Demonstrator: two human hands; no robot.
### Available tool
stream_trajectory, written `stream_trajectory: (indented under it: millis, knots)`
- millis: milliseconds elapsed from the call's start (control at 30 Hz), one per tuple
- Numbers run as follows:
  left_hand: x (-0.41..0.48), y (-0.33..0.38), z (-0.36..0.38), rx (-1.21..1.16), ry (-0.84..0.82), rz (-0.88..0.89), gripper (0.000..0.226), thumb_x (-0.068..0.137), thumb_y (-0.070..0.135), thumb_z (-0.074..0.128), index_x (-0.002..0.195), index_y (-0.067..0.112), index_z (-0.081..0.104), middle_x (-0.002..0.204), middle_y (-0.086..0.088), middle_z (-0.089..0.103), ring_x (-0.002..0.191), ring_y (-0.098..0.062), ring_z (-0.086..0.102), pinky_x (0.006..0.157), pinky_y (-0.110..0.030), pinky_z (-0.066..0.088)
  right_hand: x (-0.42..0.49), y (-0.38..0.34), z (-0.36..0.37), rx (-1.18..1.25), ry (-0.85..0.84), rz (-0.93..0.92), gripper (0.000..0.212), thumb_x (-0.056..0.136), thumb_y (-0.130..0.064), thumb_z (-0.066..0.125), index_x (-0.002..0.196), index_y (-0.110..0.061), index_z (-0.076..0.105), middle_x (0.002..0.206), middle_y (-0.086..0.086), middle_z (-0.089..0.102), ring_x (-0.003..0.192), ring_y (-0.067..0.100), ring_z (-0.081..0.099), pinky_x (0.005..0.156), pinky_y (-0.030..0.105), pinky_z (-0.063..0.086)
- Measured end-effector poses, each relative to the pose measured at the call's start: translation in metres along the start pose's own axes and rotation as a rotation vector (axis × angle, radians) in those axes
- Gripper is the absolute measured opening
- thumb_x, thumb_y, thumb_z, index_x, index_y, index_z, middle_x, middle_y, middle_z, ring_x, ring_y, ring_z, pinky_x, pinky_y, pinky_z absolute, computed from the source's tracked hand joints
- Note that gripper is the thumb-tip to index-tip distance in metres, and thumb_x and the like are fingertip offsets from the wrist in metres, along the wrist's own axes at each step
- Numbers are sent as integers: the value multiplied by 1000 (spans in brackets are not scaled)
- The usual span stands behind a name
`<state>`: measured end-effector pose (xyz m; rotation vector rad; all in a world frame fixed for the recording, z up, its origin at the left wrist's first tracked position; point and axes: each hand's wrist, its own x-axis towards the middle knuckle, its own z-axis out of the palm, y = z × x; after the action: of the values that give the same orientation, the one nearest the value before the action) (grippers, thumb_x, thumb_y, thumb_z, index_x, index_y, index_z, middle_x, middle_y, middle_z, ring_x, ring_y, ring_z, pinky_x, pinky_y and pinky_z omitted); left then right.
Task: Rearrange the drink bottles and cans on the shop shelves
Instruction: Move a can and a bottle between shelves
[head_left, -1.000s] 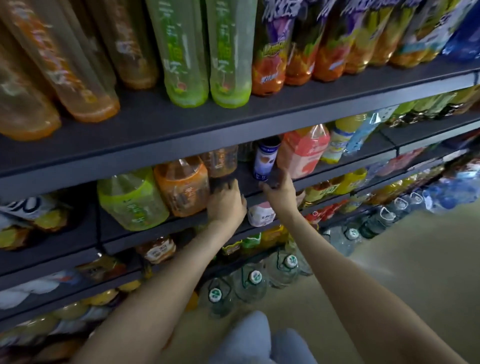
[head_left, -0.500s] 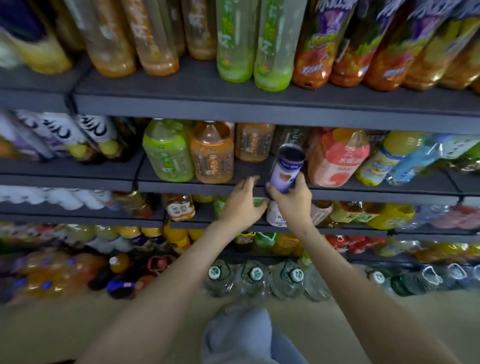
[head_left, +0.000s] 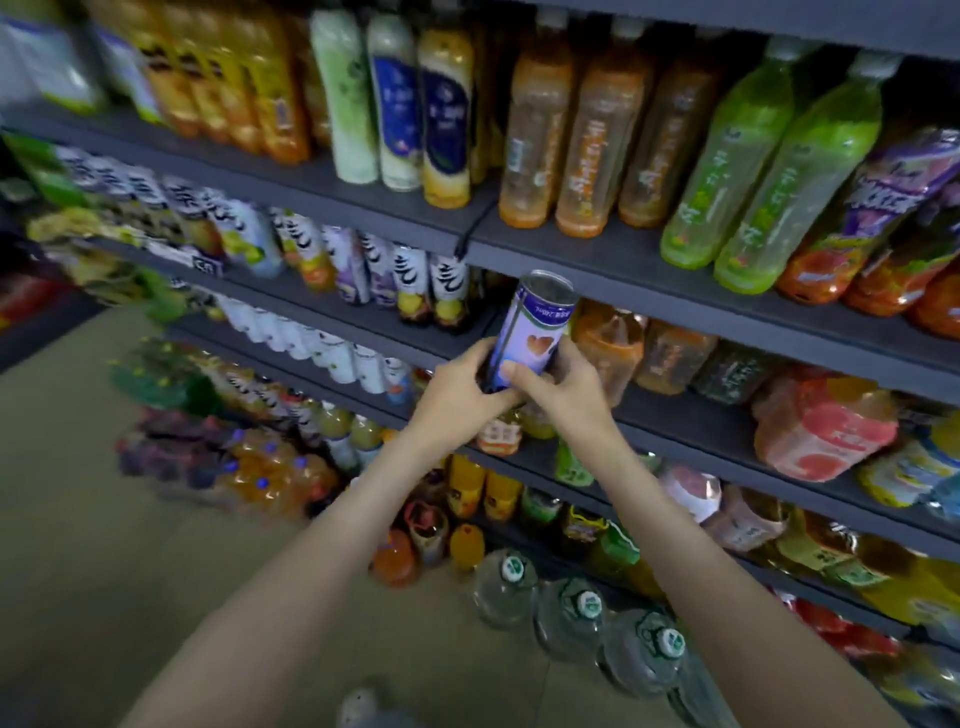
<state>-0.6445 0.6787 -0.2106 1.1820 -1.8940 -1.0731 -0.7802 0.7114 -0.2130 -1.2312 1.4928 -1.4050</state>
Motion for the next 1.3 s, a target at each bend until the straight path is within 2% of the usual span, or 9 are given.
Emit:
stream_trajectory:
  millis: [300, 467, 633, 700, 833, 967, 1133, 1200, 1300]
  knots:
    - [4, -58, -234, 28, 159, 33, 43, 81, 30, 73, 119, 33, 53, 99, 25, 63, 84, 15, 58, 65, -5, 43, 64, -72, 225, 207, -179, -29, 33, 79, -11, 74, 110, -10, 64, 107, 4, 71, 100, 20, 67, 86, 39, 55]
    - [24, -77, -337, 89, 210, 74, 44, 80, 36, 72, 117, 36, 49, 102, 22, 63, 91, 4, 62, 71, -13, 49, 102, -117, 320, 248, -238, -90, 24, 76, -9, 76, 94, -22, 67, 96, -6, 73, 92, 12, 69, 81, 36, 55]
    - [72, -83, -410, 136, 319, 136, 50, 78, 29, 74, 120, 30, 46, 102, 22, 63, 88, 6, 61, 69, -13, 48, 152, -162, 383, 174, -219, -240, 30, 72, -9, 80, 90, -28, 65, 91, -13, 72, 88, 7, 68, 78, 31, 56]
    - [98, -86, -434, 174, 389, 174, 47, 78, 26, 73, 118, 29, 49, 100, 15, 67, 87, 0, 63, 67, -17, 48, 177, -176, 401, 146, -222, -312, 34, 70, -11, 81, 93, -31, 64, 95, -13, 72, 92, 6, 68, 82, 30, 56]
    - [150, -89, -479, 147, 495, 253, 36, 74, 23, 73, 105, 35, 59, 92, 15, 67, 82, 11, 60, 65, -10, 46, 235, -204, 438, 121, -265, -449, 35, 76, -10, 77, 97, -34, 61, 97, -17, 69, 92, -1, 65, 80, 20, 52]
    - [206, -95, -542, 166, 631, 299, 39, 66, 46, 65, 104, 38, 60, 98, 5, 64, 88, -3, 60, 72, -24, 48, 289, -237, 479, 72, -242, -585, 35, 82, -10, 71, 109, -29, 58, 102, -19, 64, 95, -4, 62, 82, 9, 46]
    - [264, -107, -638, 95, 751, 268, 27, 72, 33, 80, 93, 31, 62, 93, 9, 69, 81, 1, 64, 72, -21, 52, 342, -267, 528, -44, -130, -682, 41, 87, -16, 67, 126, -18, 54, 118, -5, 59, 112, 5, 56, 94, 21, 48]
    - [289, -112, -677, 97, 778, 259, 23, 75, 27, 78, 90, 32, 61, 88, 15, 67, 76, 6, 62, 70, -18, 52, 358, -275, 548, -107, -103, -699, 42, 89, -18, 64, 129, -20, 52, 119, -10, 56, 114, 2, 53, 95, 18, 46]
    - [328, -123, -736, 175, 829, 226, 32, 74, 33, 78, 101, 22, 65, 93, 8, 66, 85, -9, 63, 71, -26, 48, 382, -282, 578, -177, -31, -719, 41, 90, -21, 62, 130, -22, 52, 119, -14, 55, 113, -2, 50, 93, 8, 42]
